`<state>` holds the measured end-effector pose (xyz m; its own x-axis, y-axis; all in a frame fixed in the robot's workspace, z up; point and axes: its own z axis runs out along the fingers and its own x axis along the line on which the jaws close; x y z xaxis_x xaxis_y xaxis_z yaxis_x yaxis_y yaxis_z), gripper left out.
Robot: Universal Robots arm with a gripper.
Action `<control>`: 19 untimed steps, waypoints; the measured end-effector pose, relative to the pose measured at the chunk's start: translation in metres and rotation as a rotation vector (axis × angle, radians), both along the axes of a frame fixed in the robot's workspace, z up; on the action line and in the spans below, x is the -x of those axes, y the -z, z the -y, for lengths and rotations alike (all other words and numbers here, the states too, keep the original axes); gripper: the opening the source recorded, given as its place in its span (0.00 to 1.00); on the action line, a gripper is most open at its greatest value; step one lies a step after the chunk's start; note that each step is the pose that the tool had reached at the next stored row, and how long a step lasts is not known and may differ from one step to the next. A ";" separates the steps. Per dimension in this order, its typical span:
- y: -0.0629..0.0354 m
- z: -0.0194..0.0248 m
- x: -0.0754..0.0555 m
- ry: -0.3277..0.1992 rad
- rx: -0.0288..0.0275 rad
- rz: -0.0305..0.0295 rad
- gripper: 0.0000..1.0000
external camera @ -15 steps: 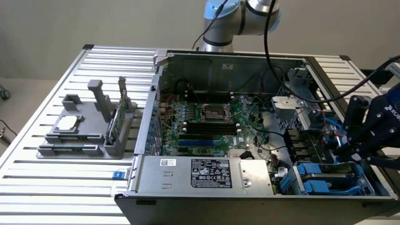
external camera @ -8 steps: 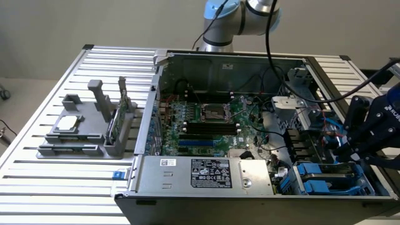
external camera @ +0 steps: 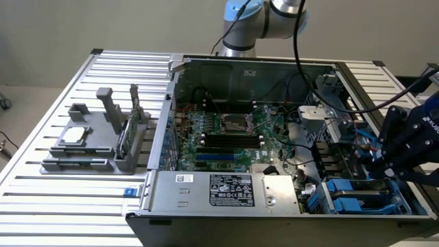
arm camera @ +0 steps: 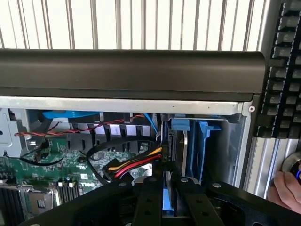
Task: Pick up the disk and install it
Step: 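Insert the first disk wire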
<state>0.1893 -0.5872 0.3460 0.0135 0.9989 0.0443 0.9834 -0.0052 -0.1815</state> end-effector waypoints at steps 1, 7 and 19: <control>0.0003 0.0000 0.000 0.009 0.0022 0.0000 0.17; 0.0040 0.0000 0.000 0.033 0.0183 0.0000 0.17; 0.0049 0.0000 0.000 0.033 0.0228 -0.0001 0.17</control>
<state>0.1891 -0.5872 0.3411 0.0463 0.9987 0.0215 0.9826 -0.0417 -0.1811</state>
